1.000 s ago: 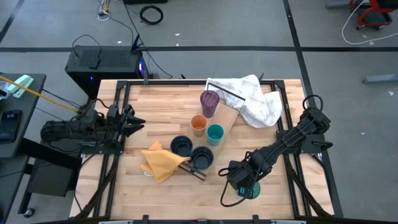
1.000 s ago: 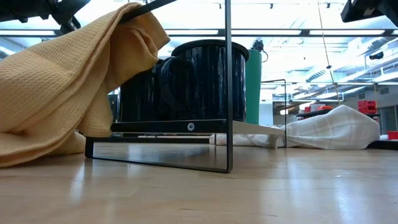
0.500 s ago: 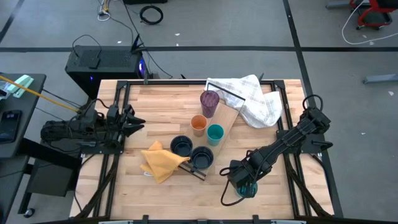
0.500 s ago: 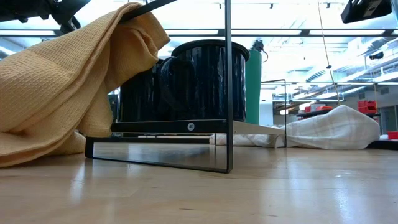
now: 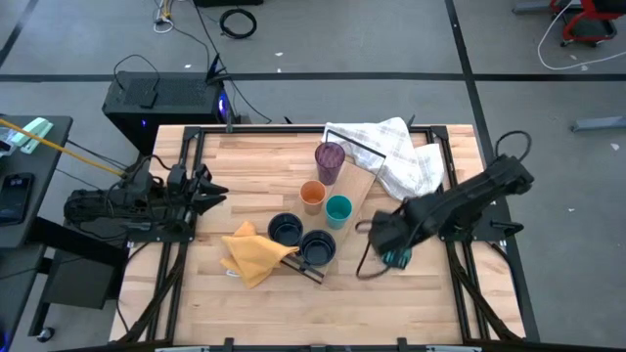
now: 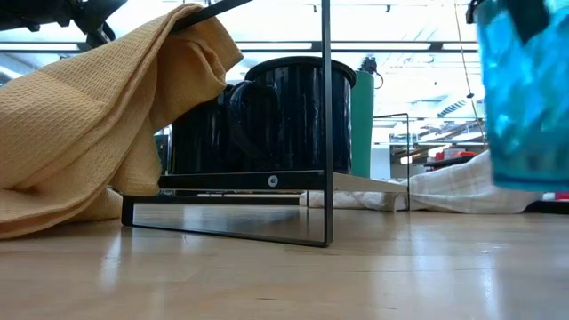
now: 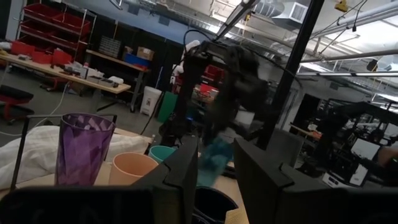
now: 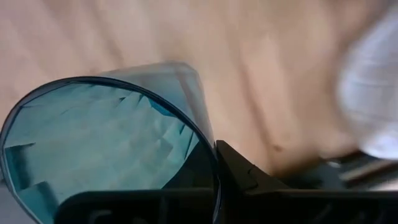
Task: Stack small to large cups/mugs on shelf
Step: Put the blue cup on the shelf
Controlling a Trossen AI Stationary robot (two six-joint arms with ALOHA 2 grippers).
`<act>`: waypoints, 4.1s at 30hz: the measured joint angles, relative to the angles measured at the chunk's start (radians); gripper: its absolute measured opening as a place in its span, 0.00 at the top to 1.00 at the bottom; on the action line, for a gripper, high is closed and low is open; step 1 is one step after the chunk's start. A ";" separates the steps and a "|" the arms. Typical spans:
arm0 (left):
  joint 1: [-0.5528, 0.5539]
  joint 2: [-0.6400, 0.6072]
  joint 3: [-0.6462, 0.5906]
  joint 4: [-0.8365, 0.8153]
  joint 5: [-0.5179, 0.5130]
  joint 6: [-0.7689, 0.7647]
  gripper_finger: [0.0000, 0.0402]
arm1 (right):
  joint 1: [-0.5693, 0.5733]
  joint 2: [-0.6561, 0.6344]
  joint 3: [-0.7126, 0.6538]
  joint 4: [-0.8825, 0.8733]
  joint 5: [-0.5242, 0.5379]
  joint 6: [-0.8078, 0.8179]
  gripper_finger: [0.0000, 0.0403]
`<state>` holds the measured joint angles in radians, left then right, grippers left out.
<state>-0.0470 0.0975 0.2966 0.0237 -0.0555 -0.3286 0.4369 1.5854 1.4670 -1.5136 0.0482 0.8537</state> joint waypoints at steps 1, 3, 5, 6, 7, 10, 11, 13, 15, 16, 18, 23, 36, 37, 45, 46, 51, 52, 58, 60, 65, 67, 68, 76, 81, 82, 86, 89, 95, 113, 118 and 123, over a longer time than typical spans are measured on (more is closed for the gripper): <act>0.000 0.000 0.000 0.002 0.000 0.000 0.73 | -0.015 -0.023 0.000 -0.027 0.021 0.003 0.99; 0.000 0.000 0.000 0.003 0.000 0.000 0.73 | -0.055 -0.076 0.000 -0.067 0.057 0.005 0.99; 0.000 0.000 0.000 0.003 0.000 0.000 0.73 | -0.100 -0.130 0.000 -0.057 0.092 0.005 0.99; 0.000 0.000 0.000 0.003 0.000 0.000 0.73 | -0.124 -0.156 0.000 -0.054 0.112 0.003 0.99; 0.000 0.000 0.000 0.004 0.000 0.000 0.73 | -0.151 -0.181 0.000 -0.057 0.133 0.003 0.99; 0.000 0.000 0.000 0.008 0.000 0.000 0.73 | -0.240 -0.248 0.001 -0.060 0.183 -0.016 0.99; 0.000 0.000 0.000 0.011 0.000 -0.001 0.73 | -0.273 -0.264 0.001 -0.058 0.194 -0.029 0.99; 0.000 0.000 0.000 0.011 0.000 -0.001 0.73 | -0.334 -0.288 0.001 -0.059 0.203 -0.067 0.99; 0.000 0.000 0.000 0.011 0.000 -0.004 0.73 | -0.390 -0.305 0.001 -0.059 0.210 -0.106 0.99; 0.000 0.000 0.000 0.011 0.000 -0.005 0.73 | -0.418 -0.311 0.001 -0.059 0.209 -0.130 0.99; 0.000 0.000 0.000 0.011 0.000 -0.007 0.73 | -0.468 -0.313 0.001 -0.058 0.208 -0.168 0.99; 0.000 0.000 0.000 0.011 0.000 -0.008 0.73 | -0.560 -0.298 0.001 -0.039 0.163 -0.258 0.99; 0.000 0.000 0.000 0.011 0.000 -0.003 0.73 | -0.723 -0.190 0.001 0.008 -0.090 -0.493 0.99; 0.000 0.000 0.000 0.010 0.000 -0.003 0.73 | -0.731 -0.187 0.001 0.021 -0.090 -0.490 0.99; 0.000 0.000 0.000 0.010 -0.001 -0.002 0.73 | -0.780 -0.172 0.001 0.081 -0.109 -0.371 0.99; 0.000 0.000 0.000 0.010 -0.001 -0.002 0.73 | -0.779 -0.171 0.001 0.083 -0.109 -0.348 0.99; 0.000 0.000 0.000 0.010 -0.001 0.000 0.73 | -0.784 -0.171 0.001 0.108 -0.113 -0.215 0.99; 0.000 0.000 0.000 0.010 -0.001 0.000 0.73 | -0.784 -0.171 0.001 0.105 -0.110 -0.193 0.99; 0.000 0.000 0.000 0.010 -0.001 0.000 0.73 | -0.797 -0.163 0.001 0.109 -0.113 -0.064 0.99; 0.000 0.000 0.000 0.010 -0.001 0.001 0.73 | -0.799 -0.159 0.001 0.111 -0.113 -0.031 0.99; 0.000 0.000 0.000 0.010 -0.001 0.003 0.73 | -0.802 -0.149 0.001 0.132 -0.112 0.041 0.99; 0.000 0.000 0.000 0.010 -0.001 0.006 0.73 | -0.803 -0.145 0.001 0.154 -0.112 0.061 0.99; 0.000 0.000 0.000 0.010 -0.001 0.010 0.73 | -0.805 -0.141 0.001 0.151 -0.112 0.069 0.99; 0.000 0.000 0.000 0.011 -0.001 0.011 0.73 | -0.822 -0.092 0.001 0.150 -0.131 0.097 0.99; 0.000 0.000 0.000 0.011 -0.001 0.015 0.73 | -0.821 -0.055 0.001 0.151 -0.147 0.089 0.99; 0.000 0.000 0.000 0.011 -0.001 0.018 0.73 | -0.821 -0.050 0.001 0.152 -0.147 0.086 0.99; 0.000 0.000 0.000 0.011 -0.001 0.021 0.73 | -0.822 -0.043 0.001 0.164 -0.151 0.078 0.99; 0.000 0.000 0.000 0.011 -0.001 0.023 0.73 | -0.829 -0.046 0.001 0.178 -0.151 0.077 0.99; 0.000 0.000 0.000 0.011 -0.001 0.026 0.73 | -0.835 -0.048 0.001 0.187 -0.147 0.068 0.99; 0.000 0.000 0.000 0.012 -0.001 0.027 0.73 | -0.842 -0.048 0.001 0.212 -0.146 0.035 0.99; 0.000 0.000 0.000 0.012 -0.001 0.028 0.73 | -0.842 -0.048 0.001 0.212 -0.146 0.033 0.99; 0.000 0.000 0.000 0.012 -0.001 0.028 0.73 | -0.839 -0.048 0.001 0.211 -0.125 0.026 0.99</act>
<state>-0.0471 0.0978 0.2966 0.0357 -0.0562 -0.3008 -0.4026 1.5372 1.4681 -1.3025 -0.0766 0.8796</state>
